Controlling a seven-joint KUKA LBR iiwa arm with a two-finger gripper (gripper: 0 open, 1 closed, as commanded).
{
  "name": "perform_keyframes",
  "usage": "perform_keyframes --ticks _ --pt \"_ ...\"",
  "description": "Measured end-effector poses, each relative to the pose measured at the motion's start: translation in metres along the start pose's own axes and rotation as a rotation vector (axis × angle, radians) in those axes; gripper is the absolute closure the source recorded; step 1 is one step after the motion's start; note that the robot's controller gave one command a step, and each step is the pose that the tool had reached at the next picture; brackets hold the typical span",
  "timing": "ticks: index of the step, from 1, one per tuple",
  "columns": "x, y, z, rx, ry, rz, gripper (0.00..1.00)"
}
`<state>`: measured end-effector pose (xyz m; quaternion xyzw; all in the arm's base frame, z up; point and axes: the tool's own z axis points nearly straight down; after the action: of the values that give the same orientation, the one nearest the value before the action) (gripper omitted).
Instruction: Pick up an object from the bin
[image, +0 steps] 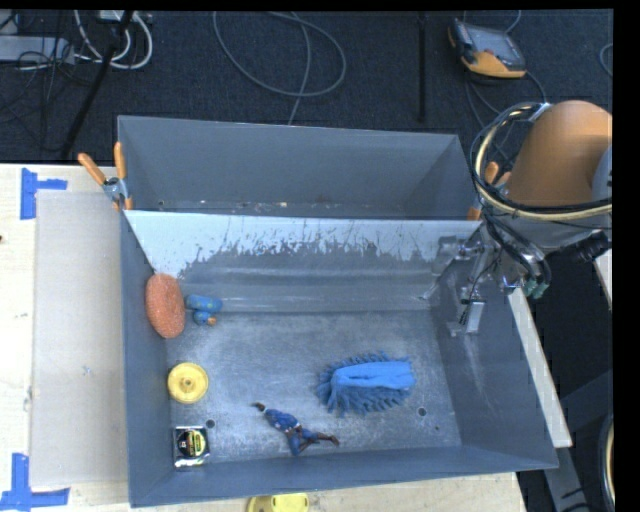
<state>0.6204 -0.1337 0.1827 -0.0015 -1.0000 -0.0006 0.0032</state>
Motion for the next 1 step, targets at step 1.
perform_keyframes --ticks 1 --pt "-0.0010 0.0006 -0.0050 0.001 -0.007 -0.002 0.00"
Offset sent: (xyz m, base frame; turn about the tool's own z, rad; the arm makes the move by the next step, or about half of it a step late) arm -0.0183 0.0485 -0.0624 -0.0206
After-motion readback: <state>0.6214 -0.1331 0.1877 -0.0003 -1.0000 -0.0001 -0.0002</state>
